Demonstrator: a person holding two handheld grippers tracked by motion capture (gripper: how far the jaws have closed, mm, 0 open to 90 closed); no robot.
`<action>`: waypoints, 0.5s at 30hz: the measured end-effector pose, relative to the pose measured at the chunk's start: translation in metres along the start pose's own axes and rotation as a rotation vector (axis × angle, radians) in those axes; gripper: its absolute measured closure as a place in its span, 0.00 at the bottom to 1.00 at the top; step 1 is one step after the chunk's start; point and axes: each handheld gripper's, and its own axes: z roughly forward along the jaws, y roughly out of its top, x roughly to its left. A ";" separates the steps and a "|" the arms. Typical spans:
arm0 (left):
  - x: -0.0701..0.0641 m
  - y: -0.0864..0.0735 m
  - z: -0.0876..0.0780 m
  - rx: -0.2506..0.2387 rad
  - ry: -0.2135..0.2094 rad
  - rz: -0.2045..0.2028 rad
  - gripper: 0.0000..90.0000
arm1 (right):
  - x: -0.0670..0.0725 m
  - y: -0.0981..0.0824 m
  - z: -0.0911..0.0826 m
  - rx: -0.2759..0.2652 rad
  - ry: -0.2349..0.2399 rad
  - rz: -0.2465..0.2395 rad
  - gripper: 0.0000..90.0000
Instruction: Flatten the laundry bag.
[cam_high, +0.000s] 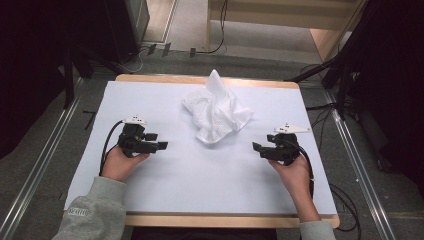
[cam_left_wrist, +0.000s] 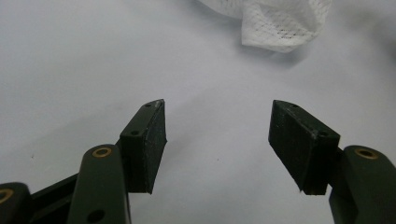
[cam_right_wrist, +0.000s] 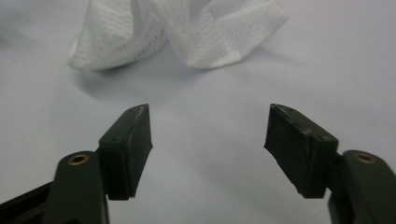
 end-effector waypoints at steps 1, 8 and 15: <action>0.000 0.000 -0.001 -0.002 -0.001 0.003 0.42 | 0.002 0.003 0.002 -0.006 0.006 0.000 0.29; 0.002 -0.007 -0.010 -0.014 0.017 -0.006 0.42 | 0.019 0.024 0.024 -0.005 0.027 -0.036 0.19; 0.003 -0.016 -0.019 -0.026 0.042 -0.025 0.42 | 0.035 0.042 0.044 -0.014 0.043 -0.062 0.15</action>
